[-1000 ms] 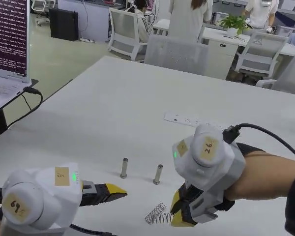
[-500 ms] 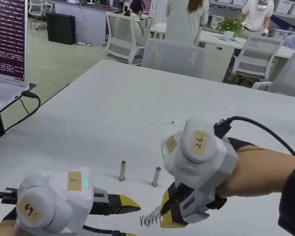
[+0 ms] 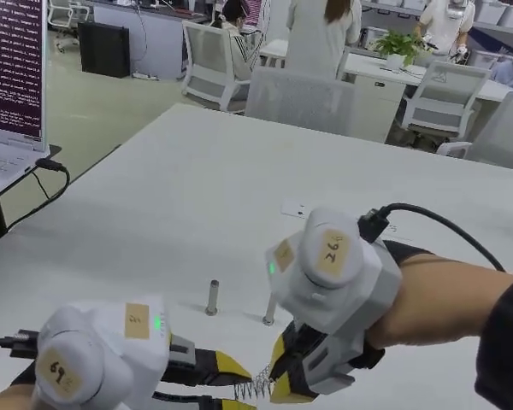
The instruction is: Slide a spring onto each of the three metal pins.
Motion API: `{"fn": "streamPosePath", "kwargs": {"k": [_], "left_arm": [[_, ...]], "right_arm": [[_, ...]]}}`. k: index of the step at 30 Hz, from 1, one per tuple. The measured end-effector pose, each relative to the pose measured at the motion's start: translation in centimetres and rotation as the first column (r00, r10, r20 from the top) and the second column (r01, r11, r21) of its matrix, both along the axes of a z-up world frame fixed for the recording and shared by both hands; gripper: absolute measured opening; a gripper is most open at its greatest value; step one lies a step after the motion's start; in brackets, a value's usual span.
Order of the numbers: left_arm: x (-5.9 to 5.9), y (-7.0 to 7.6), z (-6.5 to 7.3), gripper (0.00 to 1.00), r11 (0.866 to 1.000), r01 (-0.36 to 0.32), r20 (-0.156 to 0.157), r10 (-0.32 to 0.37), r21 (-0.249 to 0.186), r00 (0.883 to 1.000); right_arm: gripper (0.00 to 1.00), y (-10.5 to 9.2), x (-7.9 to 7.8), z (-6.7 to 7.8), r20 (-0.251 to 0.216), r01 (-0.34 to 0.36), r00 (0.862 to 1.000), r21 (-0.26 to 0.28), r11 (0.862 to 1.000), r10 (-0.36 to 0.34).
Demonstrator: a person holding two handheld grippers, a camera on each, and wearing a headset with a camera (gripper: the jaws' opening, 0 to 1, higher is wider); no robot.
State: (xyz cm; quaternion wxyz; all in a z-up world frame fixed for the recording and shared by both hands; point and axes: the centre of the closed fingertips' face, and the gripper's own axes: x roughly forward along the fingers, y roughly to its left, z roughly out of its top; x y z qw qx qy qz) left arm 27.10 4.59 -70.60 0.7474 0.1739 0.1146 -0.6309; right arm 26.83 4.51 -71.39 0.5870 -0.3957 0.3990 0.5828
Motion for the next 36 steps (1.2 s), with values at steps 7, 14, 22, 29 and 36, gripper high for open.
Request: {"fn": "streamPosePath", "kwargs": {"k": [7,14,22,29,36], "left_arm": [[0.1,0.0,-0.1,0.03,1.000,0.004,0.010,-0.004,0.007,1.000],[0.0,0.0,0.0,0.03,1.000,0.011,0.011,-0.011,0.008,1.000],[-0.1,0.3,0.1,0.02,1.000,0.008,-0.004,-0.008,0.006,1.000],[-0.1,0.2,0.4,0.02,1.000,0.007,-0.012,-0.007,-0.013,1.000],[0.0,0.3,0.3,0.03,1.000,-0.002,-0.013,0.002,-0.012,1.000]], "right_arm": [[0.08,0.0,-0.1,0.0,0.000,0.000,1.000,-0.004,1.000,0.000],[0.08,0.0,-0.2,0.2,0.005,-0.005,1.000,0.010,1.000,0.005],[0.14,-0.7,-0.2,-0.5,-0.012,0.027,1.000,0.048,0.998,-0.027],[0.09,-1.0,0.0,-0.9,-0.023,0.075,0.997,0.086,0.993,-0.073],[0.07,-0.6,0.1,-0.2,-0.014,0.075,0.997,0.102,0.992,-0.074]]}}
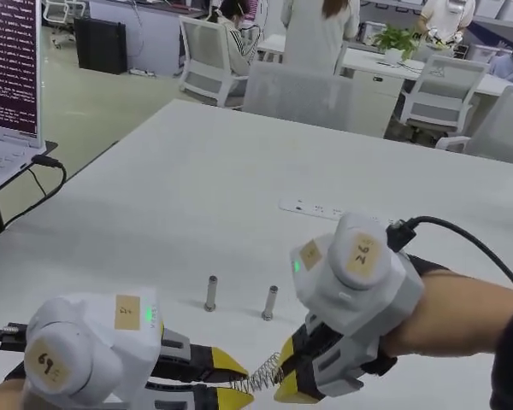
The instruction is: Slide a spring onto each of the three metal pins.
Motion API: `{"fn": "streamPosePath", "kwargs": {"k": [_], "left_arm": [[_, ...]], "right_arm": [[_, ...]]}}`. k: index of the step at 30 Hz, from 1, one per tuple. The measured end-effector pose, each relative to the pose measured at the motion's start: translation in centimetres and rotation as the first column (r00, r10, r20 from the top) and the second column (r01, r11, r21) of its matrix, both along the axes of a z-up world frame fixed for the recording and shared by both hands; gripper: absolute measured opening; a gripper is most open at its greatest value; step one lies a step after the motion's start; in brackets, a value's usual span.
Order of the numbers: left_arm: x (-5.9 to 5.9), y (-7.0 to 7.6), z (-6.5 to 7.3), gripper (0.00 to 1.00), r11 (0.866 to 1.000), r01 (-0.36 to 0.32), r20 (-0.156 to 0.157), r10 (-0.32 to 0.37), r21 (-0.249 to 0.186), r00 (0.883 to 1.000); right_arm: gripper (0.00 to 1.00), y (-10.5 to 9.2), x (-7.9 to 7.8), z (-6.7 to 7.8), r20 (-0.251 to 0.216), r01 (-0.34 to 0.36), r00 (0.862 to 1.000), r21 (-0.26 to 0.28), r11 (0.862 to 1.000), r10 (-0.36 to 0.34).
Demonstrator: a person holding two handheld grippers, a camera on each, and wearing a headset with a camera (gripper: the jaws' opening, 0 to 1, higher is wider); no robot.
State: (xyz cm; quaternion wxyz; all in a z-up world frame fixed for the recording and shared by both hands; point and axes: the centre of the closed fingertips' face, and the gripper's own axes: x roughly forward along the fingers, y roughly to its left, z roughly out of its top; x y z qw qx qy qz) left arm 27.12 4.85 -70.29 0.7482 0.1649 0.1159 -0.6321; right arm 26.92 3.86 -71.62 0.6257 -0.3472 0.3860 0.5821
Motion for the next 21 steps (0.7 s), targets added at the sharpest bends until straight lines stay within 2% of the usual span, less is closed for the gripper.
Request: {"fn": "streamPosePath", "kwargs": {"k": [11,21], "left_arm": [[0.1,0.1,0.1,0.03,1.000,-0.015,-0.004,0.015,0.002,1.000],[0.1,0.1,0.2,0.03,1.000,-0.014,-0.004,0.014,0.001,1.000]], "right_arm": [[0.07,1.5,-0.3,2.5,0.043,-0.033,0.999,0.033,0.999,0.031],[0.06,2.8,-0.6,3.3,0.072,-0.078,0.995,0.029,0.997,0.076]]}}
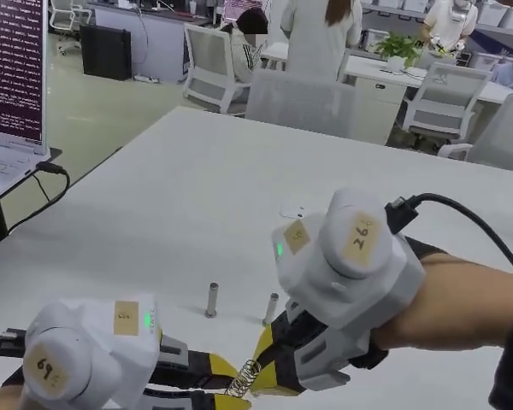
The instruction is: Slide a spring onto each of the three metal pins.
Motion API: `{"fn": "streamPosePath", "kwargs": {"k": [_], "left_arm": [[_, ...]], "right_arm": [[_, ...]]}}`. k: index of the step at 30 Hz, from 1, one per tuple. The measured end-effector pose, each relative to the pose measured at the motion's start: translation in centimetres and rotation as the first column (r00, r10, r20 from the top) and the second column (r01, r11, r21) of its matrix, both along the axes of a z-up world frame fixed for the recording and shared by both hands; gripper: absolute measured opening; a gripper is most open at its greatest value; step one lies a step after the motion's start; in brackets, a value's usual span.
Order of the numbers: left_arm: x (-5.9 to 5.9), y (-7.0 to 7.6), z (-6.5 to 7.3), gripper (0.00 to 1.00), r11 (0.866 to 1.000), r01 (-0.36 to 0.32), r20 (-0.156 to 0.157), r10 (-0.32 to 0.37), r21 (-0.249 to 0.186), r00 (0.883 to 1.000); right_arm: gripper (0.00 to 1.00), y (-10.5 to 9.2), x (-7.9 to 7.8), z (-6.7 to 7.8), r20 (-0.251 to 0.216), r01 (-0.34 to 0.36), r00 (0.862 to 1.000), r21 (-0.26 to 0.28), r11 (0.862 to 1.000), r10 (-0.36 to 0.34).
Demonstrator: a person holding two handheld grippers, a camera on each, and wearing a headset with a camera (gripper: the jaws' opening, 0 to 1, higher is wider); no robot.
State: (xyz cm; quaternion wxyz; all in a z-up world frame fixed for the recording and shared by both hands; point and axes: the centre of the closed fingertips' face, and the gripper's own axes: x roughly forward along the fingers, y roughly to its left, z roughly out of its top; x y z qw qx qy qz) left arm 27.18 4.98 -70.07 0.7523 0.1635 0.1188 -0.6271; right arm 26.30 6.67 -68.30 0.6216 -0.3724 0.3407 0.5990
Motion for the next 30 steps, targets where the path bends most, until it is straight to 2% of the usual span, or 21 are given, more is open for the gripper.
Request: {"fn": "streamPosePath", "kwargs": {"k": [6,14,28,30], "left_arm": [[0.05,-0.02,0.17,0.02,1.000,-0.002,-0.007,0.002,-0.014,1.000],[0.15,0.02,0.50,0.02,0.999,-0.008,-0.012,0.007,-0.036,1.000],[0.24,0.07,0.46,0.03,0.999,-0.016,-0.014,0.015,-0.034,1.000],[0.27,0.12,0.46,0.03,0.999,-0.020,-0.023,0.019,-0.038,1.000]], "right_arm": [[0.11,0.31,-0.01,0.14,-0.008,-0.004,1.000,0.007,1.000,0.004],[0.10,0.77,0.16,-0.38,-0.016,-0.005,1.000,0.017,1.000,0.005],[0.08,0.86,0.32,-0.68,-0.019,-0.006,1.000,0.011,1.000,0.006],[0.08,0.87,0.39,-0.70,-0.023,-0.003,1.000,0.011,1.000,0.003]]}}
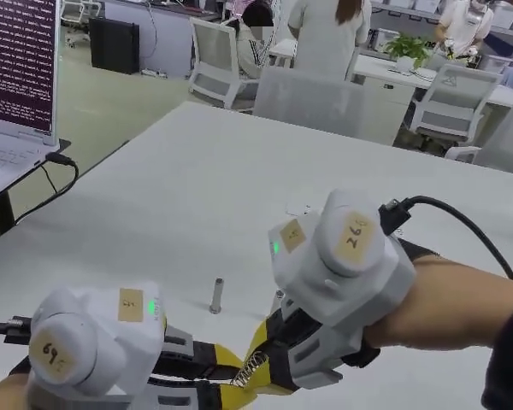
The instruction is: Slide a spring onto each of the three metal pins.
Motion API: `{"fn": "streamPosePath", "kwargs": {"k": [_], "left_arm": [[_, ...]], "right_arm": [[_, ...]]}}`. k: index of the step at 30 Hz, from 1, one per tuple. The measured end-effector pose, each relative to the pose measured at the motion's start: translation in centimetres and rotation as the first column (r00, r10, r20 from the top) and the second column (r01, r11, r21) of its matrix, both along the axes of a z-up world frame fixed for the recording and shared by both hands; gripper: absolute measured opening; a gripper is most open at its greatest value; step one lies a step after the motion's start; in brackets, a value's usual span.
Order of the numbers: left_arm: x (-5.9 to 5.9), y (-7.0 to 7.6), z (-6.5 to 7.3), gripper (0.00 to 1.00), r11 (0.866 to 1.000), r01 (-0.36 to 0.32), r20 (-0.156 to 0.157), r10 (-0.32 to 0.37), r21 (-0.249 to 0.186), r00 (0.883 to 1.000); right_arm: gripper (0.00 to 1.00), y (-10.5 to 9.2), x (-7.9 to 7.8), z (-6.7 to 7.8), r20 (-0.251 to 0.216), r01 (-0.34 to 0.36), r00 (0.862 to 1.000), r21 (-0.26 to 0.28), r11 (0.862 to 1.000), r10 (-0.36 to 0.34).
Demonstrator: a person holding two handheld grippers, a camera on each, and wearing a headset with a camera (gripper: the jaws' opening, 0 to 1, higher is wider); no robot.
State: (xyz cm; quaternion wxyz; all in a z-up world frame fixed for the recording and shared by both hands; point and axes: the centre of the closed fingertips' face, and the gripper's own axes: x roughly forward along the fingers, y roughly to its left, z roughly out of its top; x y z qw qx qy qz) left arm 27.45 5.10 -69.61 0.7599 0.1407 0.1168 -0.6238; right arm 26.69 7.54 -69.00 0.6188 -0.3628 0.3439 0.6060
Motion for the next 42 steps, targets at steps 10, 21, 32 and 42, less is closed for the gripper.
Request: {"fn": "streamPosePath", "kwargs": {"k": [10,21,32,42], "left_arm": [[0.0,0.1,-0.5,0.11,1.000,-0.004,-0.013,0.004,0.010,1.000],[0.6,0.5,-0.5,0.22,0.999,-0.042,-0.042,0.041,-0.017,0.998],[0.9,1.0,-0.4,0.29,0.997,-0.075,-0.058,0.073,-0.034,0.996],[1.3,1.9,-0.3,0.43,0.992,-0.118,-0.082,0.114,-0.050,0.990]], "right_arm": [[0.08,-0.9,0.6,0.0,-0.002,0.019,1.000,-0.023,1.000,-0.019],[0.08,-3.3,1.8,0.7,0.008,0.068,0.998,-0.055,0.996,-0.067],[0.08,-5.5,3.4,1.9,0.034,0.115,0.993,-0.076,0.990,-0.113],[0.09,-6.5,5.3,2.6,0.062,0.155,0.987,-0.066,0.986,-0.151]]}}
